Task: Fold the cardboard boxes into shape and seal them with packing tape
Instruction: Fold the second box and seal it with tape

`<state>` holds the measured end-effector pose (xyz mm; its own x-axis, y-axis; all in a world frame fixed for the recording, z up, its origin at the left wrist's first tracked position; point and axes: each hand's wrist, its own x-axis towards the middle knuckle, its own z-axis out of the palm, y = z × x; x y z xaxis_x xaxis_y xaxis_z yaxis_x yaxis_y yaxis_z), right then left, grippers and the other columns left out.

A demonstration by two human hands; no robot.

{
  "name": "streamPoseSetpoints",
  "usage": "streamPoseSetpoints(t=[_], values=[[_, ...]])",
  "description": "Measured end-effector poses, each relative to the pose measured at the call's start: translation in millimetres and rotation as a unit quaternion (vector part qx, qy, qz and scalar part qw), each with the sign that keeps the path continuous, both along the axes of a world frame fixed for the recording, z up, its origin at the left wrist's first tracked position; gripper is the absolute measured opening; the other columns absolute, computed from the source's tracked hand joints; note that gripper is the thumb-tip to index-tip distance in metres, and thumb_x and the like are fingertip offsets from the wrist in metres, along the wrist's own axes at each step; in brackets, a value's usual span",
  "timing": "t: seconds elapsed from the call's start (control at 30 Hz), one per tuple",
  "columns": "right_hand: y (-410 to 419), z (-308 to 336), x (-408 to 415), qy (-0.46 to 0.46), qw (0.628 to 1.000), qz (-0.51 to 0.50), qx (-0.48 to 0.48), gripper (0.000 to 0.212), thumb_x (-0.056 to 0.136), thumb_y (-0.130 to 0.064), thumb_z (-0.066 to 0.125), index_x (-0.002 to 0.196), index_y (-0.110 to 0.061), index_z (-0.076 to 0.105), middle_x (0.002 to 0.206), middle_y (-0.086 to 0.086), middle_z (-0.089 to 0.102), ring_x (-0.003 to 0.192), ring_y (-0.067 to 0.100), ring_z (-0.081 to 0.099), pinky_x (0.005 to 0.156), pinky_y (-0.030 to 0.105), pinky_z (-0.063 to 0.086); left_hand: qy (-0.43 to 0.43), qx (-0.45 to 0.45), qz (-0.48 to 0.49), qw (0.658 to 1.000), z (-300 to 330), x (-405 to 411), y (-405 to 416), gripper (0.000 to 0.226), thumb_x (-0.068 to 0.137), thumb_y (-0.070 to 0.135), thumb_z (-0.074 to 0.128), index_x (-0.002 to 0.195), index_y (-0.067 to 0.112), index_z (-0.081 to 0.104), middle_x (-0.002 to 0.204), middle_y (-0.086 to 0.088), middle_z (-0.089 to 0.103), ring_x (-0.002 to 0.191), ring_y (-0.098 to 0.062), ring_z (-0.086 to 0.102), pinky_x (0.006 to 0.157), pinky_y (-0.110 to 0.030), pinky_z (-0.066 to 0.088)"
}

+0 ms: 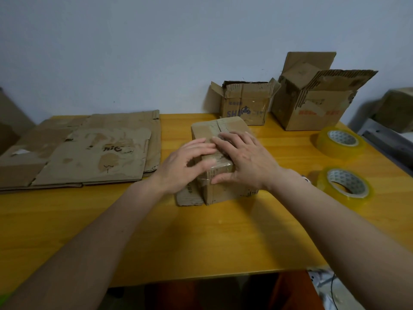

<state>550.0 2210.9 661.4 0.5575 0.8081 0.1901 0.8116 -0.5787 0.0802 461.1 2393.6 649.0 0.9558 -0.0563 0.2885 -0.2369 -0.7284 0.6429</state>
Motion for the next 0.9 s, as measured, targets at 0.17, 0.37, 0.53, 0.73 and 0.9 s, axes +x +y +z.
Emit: streamPoseSetpoints(t=[0.17, 0.37, 0.53, 0.73, 0.9], values=[[-0.3, -0.7, 1.1, -0.017, 1.000, -0.001, -0.010, 0.108, 0.064, -0.091, 0.030, 0.150, -0.026, 0.020, 0.154, 0.002, 0.027, 0.142, 0.024, 0.018, 0.117, 0.043, 0.012, 0.002, 0.042, -0.015, 0.999, -2.2, -2.1, 7.9, 0.070, 0.067, 0.052, 0.070, 0.132, 0.034, 0.053, 0.138, 0.025, 0.041, 0.138, 0.003, 0.025, 0.115, -0.037, 0.020], [0.5, 0.5, 1.3, -0.021, 0.999, -0.004, -0.025, 0.109, 0.064, -0.090, 0.034, 0.150, -0.026, 0.021, 0.154, 0.002, 0.028, 0.143, 0.024, 0.018, 0.117, 0.044, 0.013, -0.022, 0.094, -0.036, 0.995, 0.2, 5.7, 15.0, 0.078, 0.059, 0.050, 0.075, 0.131, 0.028, 0.055, 0.139, 0.014, 0.049, 0.136, -0.010, 0.035, 0.112, -0.048, 0.032], [0.2, 2.0, -0.3, -0.008, 1.000, -0.007, -0.017, 0.110, 0.064, -0.093, 0.022, 0.151, -0.026, 0.018, 0.156, 0.002, 0.023, 0.144, 0.024, 0.015, 0.119, 0.047, 0.012, -0.010, 0.187, 0.051, 0.981, -8.1, -3.3, 7.9, 0.092, 0.070, 0.029, 0.081, 0.147, 0.030, 0.030, 0.152, 0.008, 0.029, 0.139, -0.009, 0.023, 0.112, -0.047, 0.032], [3.4, -2.2, 0.1, -0.004, 1.000, -0.020, 0.008, 0.102, 0.069, -0.091, 0.017, 0.151, -0.030, 0.017, 0.157, 0.000, 0.018, 0.146, 0.023, 0.010, 0.119, 0.047, 0.009, -0.138, -0.270, 0.268, 0.914, -49.0, -56.8, -80.9, 0.081, 0.084, -0.003, 0.046, 0.151, 0.028, 0.014, 0.155, 0.012, 0.019, 0.142, -0.001, 0.020, 0.113, -0.038, 0.034], [4.5, -4.0, 3.5, -0.009, 1.000, -0.012, 0.000, 0.105, 0.068, -0.091, 0.031, 0.151, -0.029, 0.013, 0.157, 0.000, 0.017, 0.145, 0.024, 0.010, 0.119, 0.046, 0.010, -0.059, -0.341, 0.205, 0.916, -48.3, -45.4, -115.5, 0.072, 0.089, 0.039, 0.039, 0.149, 0.040, 0.000, 0.159, 0.014, 0.010, 0.144, -0.001, 0.013, 0.118, -0.035, 0.024]])
